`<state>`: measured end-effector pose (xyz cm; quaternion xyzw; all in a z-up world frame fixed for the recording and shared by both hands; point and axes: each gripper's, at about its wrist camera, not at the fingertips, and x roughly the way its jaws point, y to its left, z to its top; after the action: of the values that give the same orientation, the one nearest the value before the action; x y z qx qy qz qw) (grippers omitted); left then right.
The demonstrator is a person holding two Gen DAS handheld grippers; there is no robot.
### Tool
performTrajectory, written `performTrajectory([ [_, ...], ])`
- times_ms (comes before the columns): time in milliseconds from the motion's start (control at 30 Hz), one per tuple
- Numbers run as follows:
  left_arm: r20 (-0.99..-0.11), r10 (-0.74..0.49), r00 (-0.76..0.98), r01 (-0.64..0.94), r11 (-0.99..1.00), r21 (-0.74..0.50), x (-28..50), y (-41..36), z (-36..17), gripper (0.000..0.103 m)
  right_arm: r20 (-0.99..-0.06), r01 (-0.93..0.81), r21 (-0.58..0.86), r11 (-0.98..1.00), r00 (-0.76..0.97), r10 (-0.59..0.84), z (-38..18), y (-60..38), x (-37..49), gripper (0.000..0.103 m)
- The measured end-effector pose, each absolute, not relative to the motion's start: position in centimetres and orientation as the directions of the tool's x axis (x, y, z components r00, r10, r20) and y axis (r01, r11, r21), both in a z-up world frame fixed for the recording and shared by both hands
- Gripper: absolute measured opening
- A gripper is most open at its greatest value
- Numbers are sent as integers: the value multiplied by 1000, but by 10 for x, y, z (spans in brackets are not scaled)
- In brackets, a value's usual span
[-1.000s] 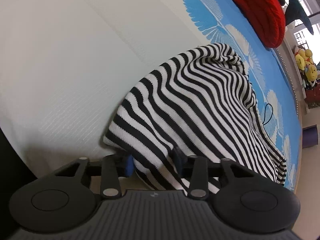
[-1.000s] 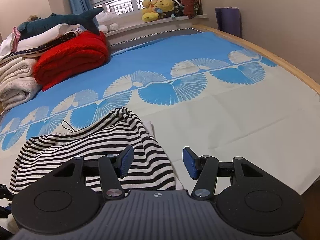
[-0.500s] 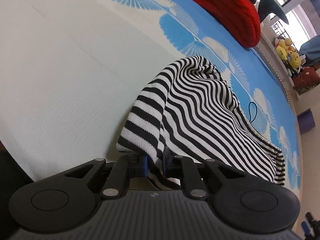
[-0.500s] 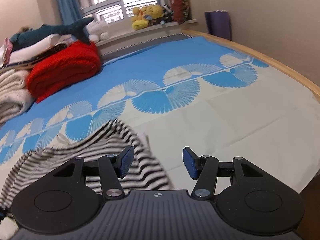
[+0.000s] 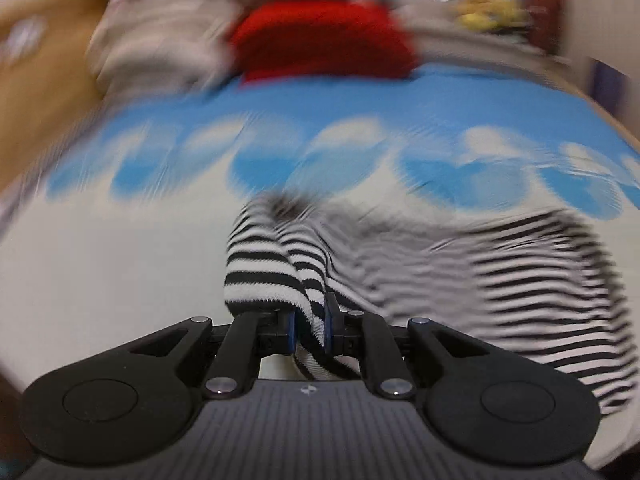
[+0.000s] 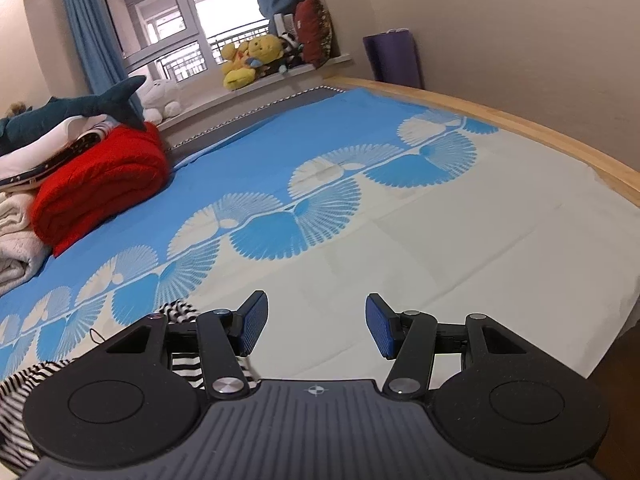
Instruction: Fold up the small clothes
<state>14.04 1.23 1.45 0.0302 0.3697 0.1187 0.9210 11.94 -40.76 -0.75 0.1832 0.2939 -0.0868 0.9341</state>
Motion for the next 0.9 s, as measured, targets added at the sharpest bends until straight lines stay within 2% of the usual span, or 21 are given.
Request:
performTrajectory([
  [100, -592, 149, 792, -7, 972, 235, 140, -76, 35, 13, -581, 281, 300, 912, 811, -59, -8, -419, 118, 56],
  [233, -531, -70, 845, 280, 903, 326, 115, -195, 22, 12, -571, 285, 300, 910, 818, -68, -7, -437, 112, 56],
  [267, -540, -123, 833, 345, 879, 330, 108, -218, 12, 13, -570, 286, 298, 911, 819, -71, -7, -441, 111, 56],
  [333, -629, -226, 744, 494, 819, 291, 104, -259, -15, 19, -568, 291, 296, 910, 819, -77, -8, -452, 109, 56],
  [400, -747, -308, 589, 614, 771, 166, 110, -279, -41, 21, -572, 293, 308, 905, 817, -70, -10, -463, 107, 56],
  [467, -762, -372, 530, 636, 769, 67, 110, -274, -44, 21, -585, 284, 338, 897, 810, -36, -14, -472, 108, 56],
  [533, -735, -439, 517, 627, 778, -24, 109, -251, -32, 40, -596, 268, 366, 891, 803, 3, -17, -476, 110, 56],
  [567, -713, -463, 527, 610, 790, -61, 109, -233, -25, 43, -603, 247, 376, 893, 797, 33, -19, -475, 112, 56],
  [667, -688, -450, 569, 524, 843, -117, 116, -178, -10, 43, -631, 159, 389, 908, 764, 136, -27, -461, 126, 56],
  [800, -710, -363, 603, 379, 914, -146, 134, -111, -9, 43, -693, 38, 412, 910, 662, 286, -44, -429, 152, 56],
  [900, -731, -319, 604, 318, 937, -147, 142, -84, -14, 43, -743, 10, 431, 903, 571, 348, -60, -406, 171, 56],
])
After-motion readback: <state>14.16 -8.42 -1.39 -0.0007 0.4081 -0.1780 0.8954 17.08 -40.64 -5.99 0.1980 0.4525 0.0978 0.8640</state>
